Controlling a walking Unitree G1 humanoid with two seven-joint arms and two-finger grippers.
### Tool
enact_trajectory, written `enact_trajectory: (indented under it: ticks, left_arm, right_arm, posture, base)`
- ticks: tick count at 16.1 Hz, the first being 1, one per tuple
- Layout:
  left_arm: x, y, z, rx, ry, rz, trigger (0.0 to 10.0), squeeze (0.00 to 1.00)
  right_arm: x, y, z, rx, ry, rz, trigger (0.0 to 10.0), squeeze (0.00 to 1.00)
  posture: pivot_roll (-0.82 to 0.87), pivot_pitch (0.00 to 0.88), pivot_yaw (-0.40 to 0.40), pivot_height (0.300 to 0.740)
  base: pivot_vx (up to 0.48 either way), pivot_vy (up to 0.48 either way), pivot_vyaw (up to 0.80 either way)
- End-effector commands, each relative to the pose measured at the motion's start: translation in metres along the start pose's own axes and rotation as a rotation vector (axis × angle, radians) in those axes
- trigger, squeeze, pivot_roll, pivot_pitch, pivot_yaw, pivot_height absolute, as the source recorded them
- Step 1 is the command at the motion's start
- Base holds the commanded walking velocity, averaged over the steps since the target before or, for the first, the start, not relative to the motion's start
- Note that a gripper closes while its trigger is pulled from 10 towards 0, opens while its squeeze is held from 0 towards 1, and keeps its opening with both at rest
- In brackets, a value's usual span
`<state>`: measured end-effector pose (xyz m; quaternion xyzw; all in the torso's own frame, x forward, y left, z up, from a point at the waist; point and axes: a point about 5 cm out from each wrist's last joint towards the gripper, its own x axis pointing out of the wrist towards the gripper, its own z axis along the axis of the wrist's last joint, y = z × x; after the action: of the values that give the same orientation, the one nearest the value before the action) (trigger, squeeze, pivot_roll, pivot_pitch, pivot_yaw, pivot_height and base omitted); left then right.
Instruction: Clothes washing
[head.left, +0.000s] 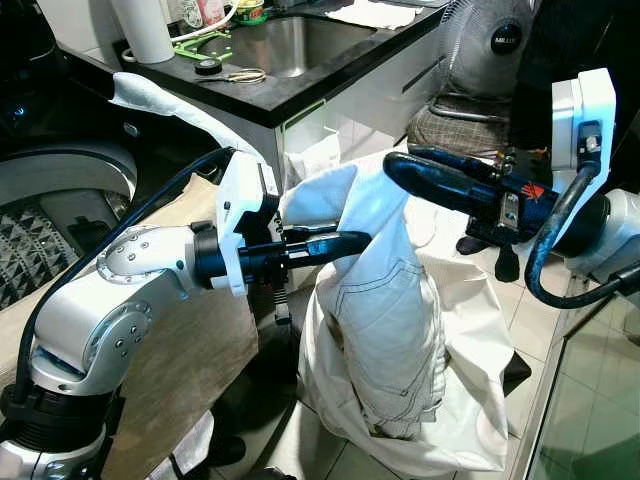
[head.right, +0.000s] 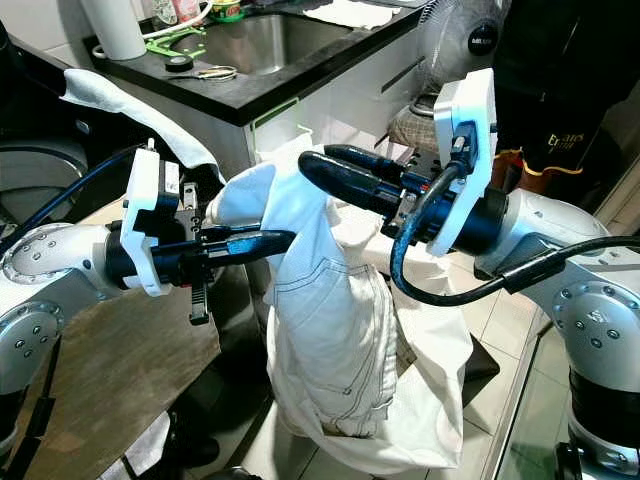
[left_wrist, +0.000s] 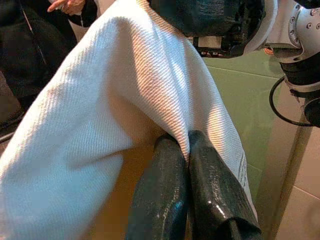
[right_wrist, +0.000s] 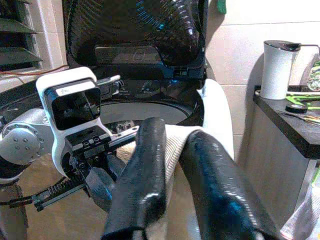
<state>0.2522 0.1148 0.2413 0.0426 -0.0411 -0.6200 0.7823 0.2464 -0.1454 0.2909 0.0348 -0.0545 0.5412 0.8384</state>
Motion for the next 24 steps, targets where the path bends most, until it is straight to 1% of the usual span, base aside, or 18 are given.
enact_trajectory:
  ticks: [1,3,6,9,11,12,13,14,15,16,17,18,19,20,21,22,23,24]
  left_arm:
    - [-0.002,0.002,0.001,0.017,0.012,0.012,10.0,0.0]
    - [-0.002,0.003,0.001,0.023,0.007,0.033,10.0,0.0]
    - [-0.003,0.003,-0.001,0.012,0.011,0.034,10.0,0.0]
    - [-0.006,0.005,-0.002,0.025,0.02,0.055,10.0,0.0]
    - [-0.009,0.019,-0.003,0.071,0.019,0.217,10.0,0.0]
    - [-0.012,0.03,0.002,0.112,-0.023,0.348,10.0,0.0]
    - [-0.016,0.038,0.013,0.118,-0.117,0.439,10.0,0.0]
    - [-0.017,0.047,0.028,0.134,-0.198,0.519,10.0,0.0]
    - [-0.016,0.056,0.042,0.169,-0.249,0.584,10.0,0.0]
    - [-0.013,0.067,0.054,0.24,-0.248,0.625,10.0,0.0]
    - [-0.011,0.078,0.068,0.323,-0.248,0.666,10.0,0.0]
    - [-0.011,0.081,0.074,0.349,-0.262,0.681,10.0,0.0]
    - [-0.013,0.087,0.088,0.39,-0.319,0.741,10.0,0.0]
    - [-0.022,0.099,0.112,0.453,-0.38,0.867,10.0,0.0]
    - [-0.03,0.112,0.131,0.529,-0.392,1.008,10.0,0.0]
    - [-0.04,0.126,0.142,0.61,-0.345,1.156,10.0,0.0]
    - [-0.045,0.132,0.146,0.705,-0.304,1.243,10.0,0.0]
    - [-0.057,0.144,0.15,0.795,-0.228,1.38,10.0,0.0]
  right_arm:
    - [-0.006,-0.006,0.017,-0.054,-0.061,-0.054,10.0,1.0]
    - [-0.008,-0.006,0.024,-0.045,-0.105,-0.052,10.0,1.0]
    - [-0.015,-0.011,0.043,-0.012,-0.233,-0.062,10.0,1.0]
    - [-0.028,-0.021,0.065,-0.014,-0.36,-0.138,10.0,1.0]
    - [-0.041,-0.038,0.09,-0.048,-0.489,-0.335,10.0,1.0]
    - [-0.043,-0.042,0.097,-0.074,-0.515,-0.405,10.0,1.0]
    - [-0.042,-0.042,0.098,-0.079,-0.506,-0.424,10.0,1.0]
    - [-0.036,-0.038,0.089,-0.09,-0.438,-0.402,10.0,1.0]
    - [-0.026,-0.034,0.07,-0.137,-0.298,-0.385,10.0,0.0]
    - [-0.015,-0.027,0.048,-0.193,-0.137,-0.352,10.0,0.0]
    - [-0.006,-0.019,0.026,-0.213,-0.033,-0.288,10.0,0.0]
    - [-0.005,-0.017,0.023,-0.199,-0.036,-0.277,10.0,0.0]
    - [-0.002,-0.013,0.019,-0.173,-0.047,-0.264,10.0,0.0]
    - [0.0,-0.01,0.014,-0.148,-0.054,-0.256,10.0,0.0]
    - [0.005,-0.004,0.004,-0.158,-0.01,-0.235,10.0,0.0]
    - [0.009,0.003,-0.01,-0.193,0.063,-0.192,10.0,0.0]
    - [0.01,0.005,-0.012,-0.194,0.066,-0.185,10.0,0.0]
    - [0.013,0.007,-0.015,-0.179,0.056,-0.178,10.0,0.0]
  posture:
    - [-0.07,0.0,0.074,0.74]
    - [-0.07,0.0,0.074,0.74]
    - [-0.06,0.0,0.075,0.74]
    - [-0.07,0.0,0.079,0.74]
    - [-0.07,0.0,0.085,0.74]
    - [-0.07,0.0,0.094,0.74]
    - [-0.08,0.0,0.094,0.74]
    - [-0.08,0.0,0.092,0.74]
    - [-0.07,0.0,0.089,0.74]
    - [-0.07,0.0,0.09,0.74]
    - [-0.08,0.0,0.095,0.74]
    - [-0.08,0.0,0.095,0.74]
    - [-0.08,0.0,0.099,0.74]
    - [-0.08,0.0,0.098,0.74]
    - [-0.08,0.0,0.098,0.74]
    - [-0.07,0.0,0.1,0.74]
    - [-0.07,0.0,0.104,0.74]
    - [-0.08,0.0,0.104,0.74]
  base:
    - [0.0,0.0,0.0]
    - [0.0,0.0,0.0]
    - [0.0,0.0,0.0]
    - [0.0,0.0,0.0]
    - [0.0,0.0,0.0]
    - [0.0,0.0,0.0]
    - [0.0,0.0,0.0]
    - [0.0,0.0,0.0]
    - [0.0,0.0,0.0]
    - [0.0,0.0,0.0]
    - [0.0,0.0,0.0]
    - [0.0,0.0,0.0]
    - [0.0,0.0,0.0]
    - [0.0,0.0,0.0]
    - [0.0,0.0,0.0]
    - [0.0,0.0,0.0]
    - [0.0,0.0,0.0]
    - [0.0,0.0,0.0]
